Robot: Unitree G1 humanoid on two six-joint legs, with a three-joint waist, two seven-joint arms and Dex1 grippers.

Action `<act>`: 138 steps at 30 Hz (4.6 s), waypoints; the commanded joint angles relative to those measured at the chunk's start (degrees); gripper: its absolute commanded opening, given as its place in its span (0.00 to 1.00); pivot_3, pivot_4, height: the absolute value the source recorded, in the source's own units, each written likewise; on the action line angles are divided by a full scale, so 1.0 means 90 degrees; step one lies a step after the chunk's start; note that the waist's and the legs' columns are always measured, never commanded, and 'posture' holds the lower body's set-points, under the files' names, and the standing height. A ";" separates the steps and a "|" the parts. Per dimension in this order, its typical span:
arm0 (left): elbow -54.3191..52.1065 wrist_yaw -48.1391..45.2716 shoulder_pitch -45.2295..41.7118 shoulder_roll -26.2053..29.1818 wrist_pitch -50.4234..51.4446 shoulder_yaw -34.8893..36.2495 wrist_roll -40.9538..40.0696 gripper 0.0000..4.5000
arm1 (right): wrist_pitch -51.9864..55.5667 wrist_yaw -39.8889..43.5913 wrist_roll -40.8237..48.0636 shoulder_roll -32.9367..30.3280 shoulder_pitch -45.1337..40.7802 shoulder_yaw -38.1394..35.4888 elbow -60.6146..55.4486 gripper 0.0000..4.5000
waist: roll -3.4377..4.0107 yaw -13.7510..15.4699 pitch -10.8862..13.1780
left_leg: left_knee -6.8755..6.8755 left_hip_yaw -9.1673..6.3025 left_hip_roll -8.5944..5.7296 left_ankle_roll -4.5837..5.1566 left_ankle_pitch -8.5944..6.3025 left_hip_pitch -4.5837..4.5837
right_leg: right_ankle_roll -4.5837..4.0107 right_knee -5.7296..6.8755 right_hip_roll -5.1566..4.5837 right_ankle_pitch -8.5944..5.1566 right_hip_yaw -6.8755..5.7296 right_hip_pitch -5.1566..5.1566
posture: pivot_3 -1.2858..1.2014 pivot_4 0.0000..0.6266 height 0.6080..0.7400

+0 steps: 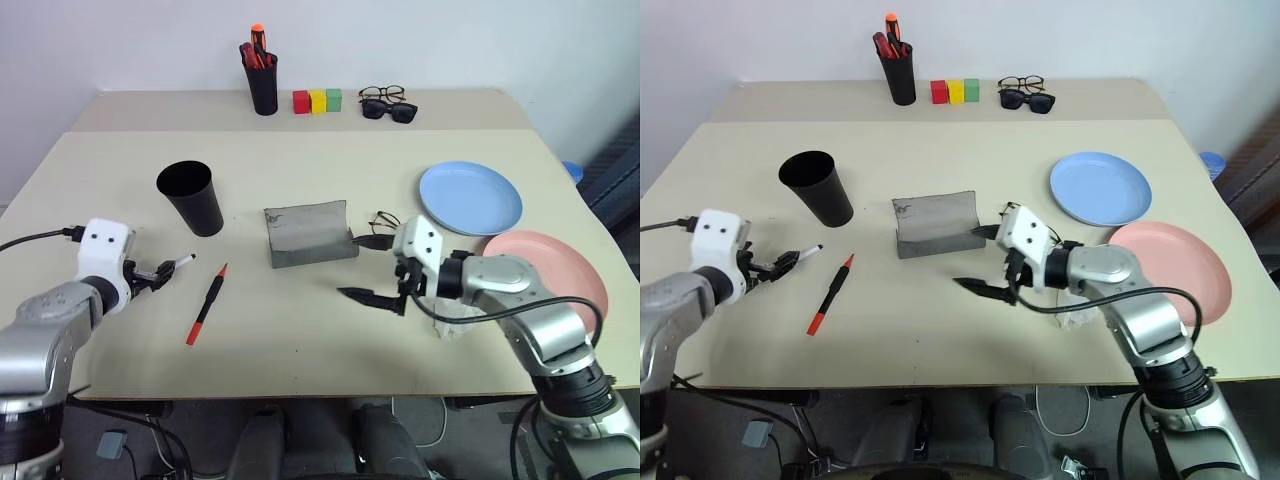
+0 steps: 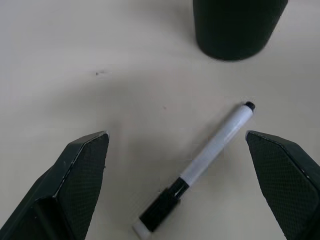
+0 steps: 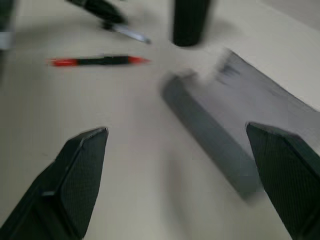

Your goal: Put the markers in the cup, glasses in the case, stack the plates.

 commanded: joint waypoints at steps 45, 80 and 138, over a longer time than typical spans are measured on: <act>0.1590 0.0726 -0.2488 -0.1721 -0.5447 -0.0123 0.1408 0.01 | -0.0797 -0.1699 -0.0172 0.2397 -0.0855 0.0284 0.0560 1.00 | -0.0044 -0.0100 -0.0001 | -0.0005 0.0003 -0.0002 -0.0020 0.0012 -0.0032 | -0.0005 0.0018 0.0008 0.0015 -0.0006 -0.0051 | 0.52 0.24 1.00; -0.2384 0.0341 0.0119 0.0464 0.0561 0.0016 -0.1772 0.98 | -0.0883 -0.0704 0.0247 0.1510 -0.1084 -0.0180 0.0985 1.00 | -0.0034 -0.0151 0.0007 | -0.0003 -0.0004 0.0006 -0.0020 0.0012 -0.0012 | -0.0007 0.0019 0.0006 0.0013 -0.0004 -0.0024 | 0.52 0.24 1.00; 0.1699 0.1330 -0.2010 -0.1968 -0.5606 -0.0187 0.1498 0.00 | -0.1242 -0.1122 -0.0578 0.2509 -0.1191 0.0561 0.1602 1.00 | -0.0044 -0.0139 0.0007 | -0.0005 -0.0001 0.0000 -0.0027 0.0015 -0.0035 | -0.0005 0.0013 -0.0004 0.0014 -0.0005 -0.0049 | 0.52 0.24 1.00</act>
